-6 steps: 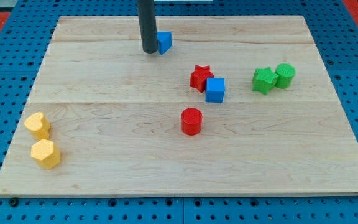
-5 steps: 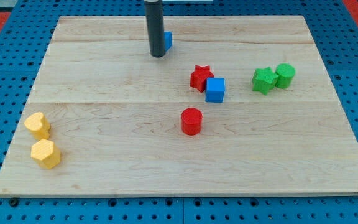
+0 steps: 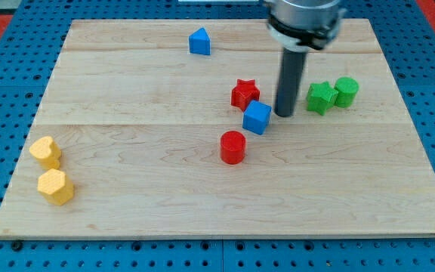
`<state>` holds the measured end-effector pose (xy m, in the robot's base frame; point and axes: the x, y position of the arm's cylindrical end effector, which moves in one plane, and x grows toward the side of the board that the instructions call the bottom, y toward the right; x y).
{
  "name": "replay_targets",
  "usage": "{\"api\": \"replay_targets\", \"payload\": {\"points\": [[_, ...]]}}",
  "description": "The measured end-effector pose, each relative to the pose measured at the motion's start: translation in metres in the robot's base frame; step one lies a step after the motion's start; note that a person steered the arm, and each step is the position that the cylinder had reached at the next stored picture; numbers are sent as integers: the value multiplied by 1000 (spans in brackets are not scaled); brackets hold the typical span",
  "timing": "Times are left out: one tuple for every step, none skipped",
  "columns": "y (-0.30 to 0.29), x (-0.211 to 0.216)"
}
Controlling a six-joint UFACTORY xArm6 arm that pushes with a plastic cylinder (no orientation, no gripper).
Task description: Move the blue cube closer to blue triangle
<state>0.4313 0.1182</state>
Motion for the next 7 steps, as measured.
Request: {"api": "replay_targets", "payload": {"points": [[-10,9],[-114,5],[-130,10],[-197,2],[-227,-25],[-214,-64],[-171,-89]]}}
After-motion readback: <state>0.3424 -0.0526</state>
